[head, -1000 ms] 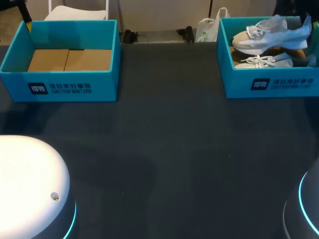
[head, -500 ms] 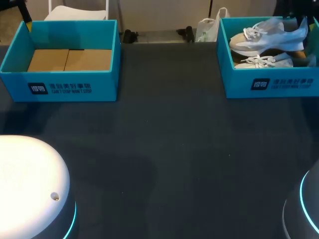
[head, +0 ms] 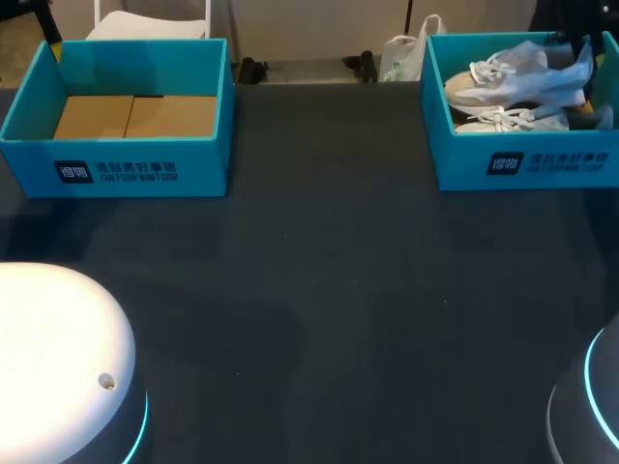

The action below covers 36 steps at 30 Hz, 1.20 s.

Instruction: Take the shoe out of the shoebox, open the shoe tongue, remove and reinsert the insole, then place the shoe into the shoebox

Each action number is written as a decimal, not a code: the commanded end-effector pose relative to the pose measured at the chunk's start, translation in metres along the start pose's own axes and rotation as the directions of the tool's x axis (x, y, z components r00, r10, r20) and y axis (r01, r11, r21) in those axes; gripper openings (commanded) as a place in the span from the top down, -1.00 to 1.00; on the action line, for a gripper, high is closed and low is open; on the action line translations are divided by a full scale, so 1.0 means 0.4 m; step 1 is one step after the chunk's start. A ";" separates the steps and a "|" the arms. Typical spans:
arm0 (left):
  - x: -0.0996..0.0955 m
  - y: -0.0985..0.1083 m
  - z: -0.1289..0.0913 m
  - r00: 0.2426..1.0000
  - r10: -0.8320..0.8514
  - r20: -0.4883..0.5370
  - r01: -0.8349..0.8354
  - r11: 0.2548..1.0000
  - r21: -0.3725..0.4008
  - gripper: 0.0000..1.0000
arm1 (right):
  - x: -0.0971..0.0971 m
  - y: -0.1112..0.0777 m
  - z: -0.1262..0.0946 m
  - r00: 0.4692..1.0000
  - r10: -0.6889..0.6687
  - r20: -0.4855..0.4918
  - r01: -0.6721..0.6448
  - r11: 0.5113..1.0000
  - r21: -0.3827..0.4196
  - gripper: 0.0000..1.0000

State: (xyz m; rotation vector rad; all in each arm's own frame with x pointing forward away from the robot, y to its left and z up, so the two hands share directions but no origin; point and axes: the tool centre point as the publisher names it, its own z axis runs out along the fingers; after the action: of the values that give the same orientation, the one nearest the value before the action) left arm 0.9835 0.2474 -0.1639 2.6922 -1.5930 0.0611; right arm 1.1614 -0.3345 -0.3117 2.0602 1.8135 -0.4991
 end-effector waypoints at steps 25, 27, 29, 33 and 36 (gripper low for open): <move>-0.001 0.004 -0.001 1.000 -0.001 0.001 0.001 1.000 0.003 -1.00 | 0.038 0.002 0.081 1.000 0.018 -0.012 -0.017 0.999 0.032 0.73; -0.001 0.004 -0.001 1.000 -0.001 0.001 0.001 1.000 0.003 -1.00 | 0.038 0.001 0.083 1.000 0.019 -0.019 -0.018 0.999 0.040 0.46; -0.001 0.004 -0.001 1.000 -0.001 0.001 0.001 1.000 0.003 -1.00 | 0.038 0.000 0.084 1.000 0.019 -0.021 -0.018 0.999 0.043 0.44; -0.001 0.004 -0.001 1.000 -0.001 0.001 0.001 1.000 0.003 -1.00 | 0.035 -0.004 0.081 0.999 0.021 -0.027 -0.020 0.999 0.046 0.04; -0.001 0.004 -0.001 1.000 -0.001 0.001 0.001 1.000 0.003 -1.00 | 0.032 -0.006 0.079 0.999 0.022 -0.034 -0.021 0.999 0.047 -0.94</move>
State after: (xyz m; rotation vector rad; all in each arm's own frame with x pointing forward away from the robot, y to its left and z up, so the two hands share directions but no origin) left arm 0.9835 0.2474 -0.1639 2.6922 -1.5929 0.0611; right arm 1.1543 -0.3366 -0.3466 2.1204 1.8106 -0.4997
